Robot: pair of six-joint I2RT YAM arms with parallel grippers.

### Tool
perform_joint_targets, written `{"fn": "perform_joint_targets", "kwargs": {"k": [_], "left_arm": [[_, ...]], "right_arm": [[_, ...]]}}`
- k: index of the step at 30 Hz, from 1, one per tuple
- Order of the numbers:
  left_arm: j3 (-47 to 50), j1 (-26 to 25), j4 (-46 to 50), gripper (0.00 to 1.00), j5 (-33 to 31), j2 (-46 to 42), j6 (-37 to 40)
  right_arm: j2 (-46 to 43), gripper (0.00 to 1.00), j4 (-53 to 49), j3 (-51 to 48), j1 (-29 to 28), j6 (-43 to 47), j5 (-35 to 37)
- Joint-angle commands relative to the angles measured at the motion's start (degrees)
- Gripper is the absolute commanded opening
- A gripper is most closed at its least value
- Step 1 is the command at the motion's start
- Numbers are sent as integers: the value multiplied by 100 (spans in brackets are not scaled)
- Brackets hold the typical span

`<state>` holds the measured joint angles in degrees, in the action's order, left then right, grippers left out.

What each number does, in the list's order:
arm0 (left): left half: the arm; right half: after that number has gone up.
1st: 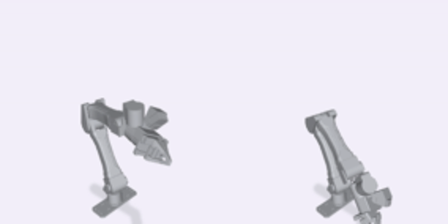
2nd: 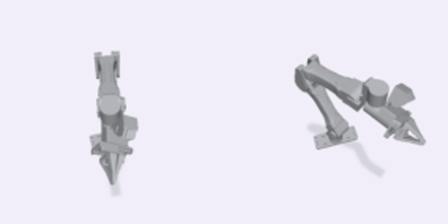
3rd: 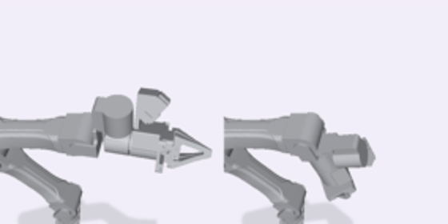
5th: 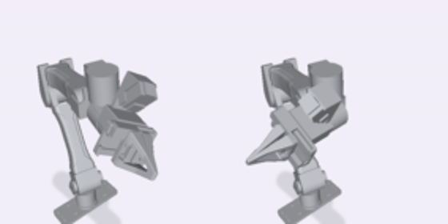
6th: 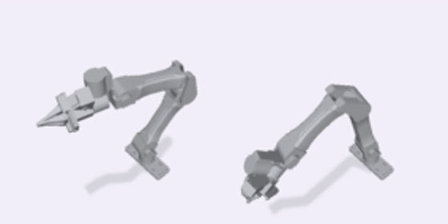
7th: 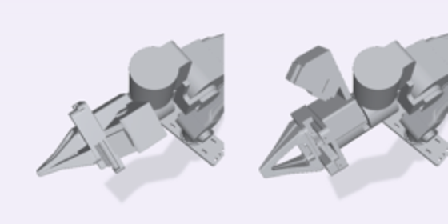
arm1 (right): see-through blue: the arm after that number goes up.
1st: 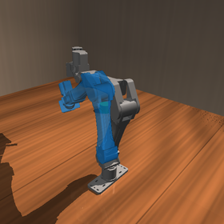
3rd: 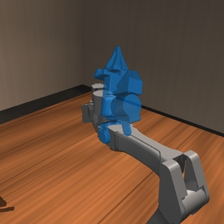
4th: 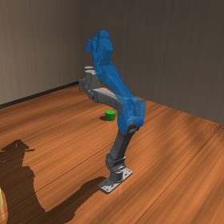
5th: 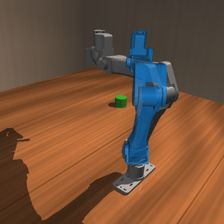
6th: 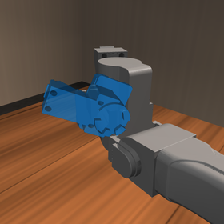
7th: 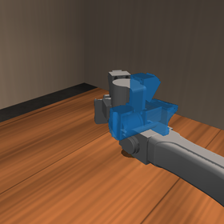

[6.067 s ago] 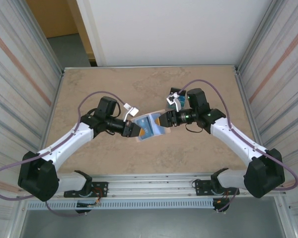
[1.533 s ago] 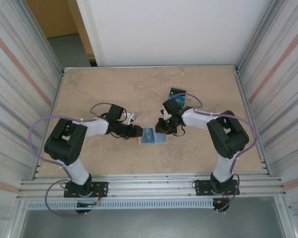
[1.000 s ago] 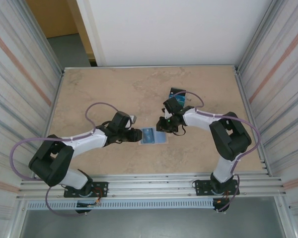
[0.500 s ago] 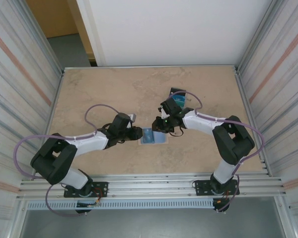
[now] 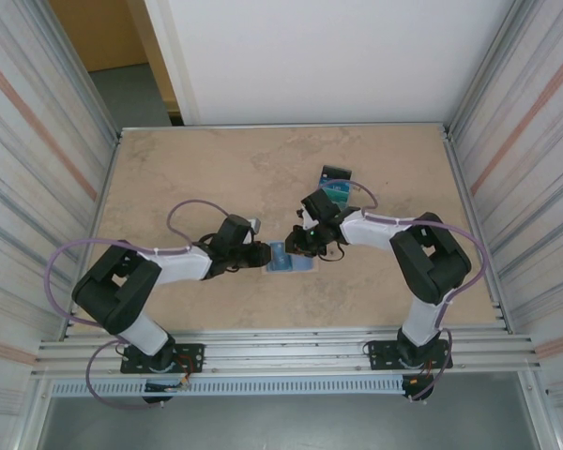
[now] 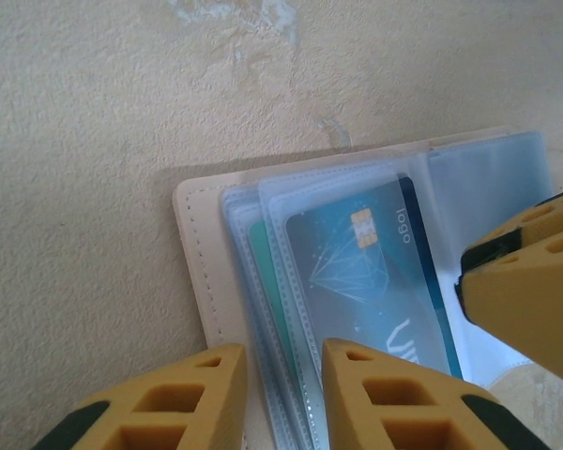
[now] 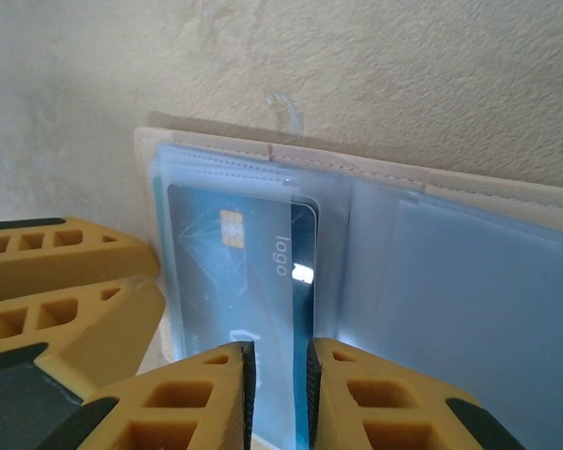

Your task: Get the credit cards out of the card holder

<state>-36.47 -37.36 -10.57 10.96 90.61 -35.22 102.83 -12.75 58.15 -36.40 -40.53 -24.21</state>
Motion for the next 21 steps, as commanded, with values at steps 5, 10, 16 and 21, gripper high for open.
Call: {"fn": "perform_joint_targets", "kwargs": {"k": [5,10,16,21], "left_arm": [[-168,-43,115,25,108,150,30],[-201,-43,289,23,84,133,89],[-306,-60,545,21,8,154,207],[-482,-113,992,19,-193,195,364]], "right_arm": [[220,25,97,-93,27,-147,-197],[242,25,272,-178,91,-219,-364],[333,20,990,-417,271,-511,-1033],[327,19,1651,-649,367,-762,-1427]]}}
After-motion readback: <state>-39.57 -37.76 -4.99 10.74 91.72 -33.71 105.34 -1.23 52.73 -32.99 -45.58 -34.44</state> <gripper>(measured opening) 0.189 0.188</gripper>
